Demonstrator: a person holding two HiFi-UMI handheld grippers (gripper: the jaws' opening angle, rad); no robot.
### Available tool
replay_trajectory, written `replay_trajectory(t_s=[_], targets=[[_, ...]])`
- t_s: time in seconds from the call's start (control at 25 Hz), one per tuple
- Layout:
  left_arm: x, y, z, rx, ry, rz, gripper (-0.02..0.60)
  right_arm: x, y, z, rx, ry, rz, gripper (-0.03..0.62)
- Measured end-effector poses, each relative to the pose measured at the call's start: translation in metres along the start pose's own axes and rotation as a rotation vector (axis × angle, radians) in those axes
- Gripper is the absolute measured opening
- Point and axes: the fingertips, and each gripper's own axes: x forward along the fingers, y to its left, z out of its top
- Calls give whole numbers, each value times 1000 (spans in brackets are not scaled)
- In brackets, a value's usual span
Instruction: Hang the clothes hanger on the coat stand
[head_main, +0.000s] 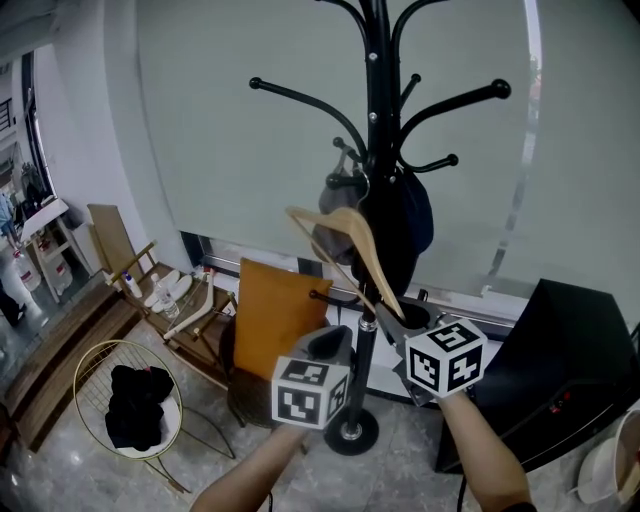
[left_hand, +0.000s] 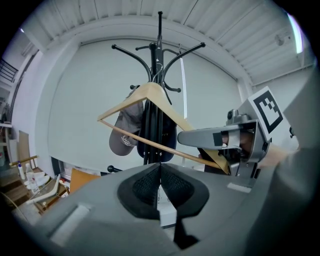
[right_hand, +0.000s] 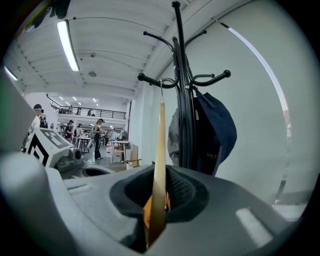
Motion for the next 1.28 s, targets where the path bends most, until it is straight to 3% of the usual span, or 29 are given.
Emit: replay_trajectory(t_s=[0.84, 1.28], targets=[[-11, 6, -11, -4, 18, -3, 5, 1, 2, -11, -11, 2, -39, 40], [-20, 2, -13, -1, 15, -24, 5, -18, 8, 4, -22, -74, -88, 51]])
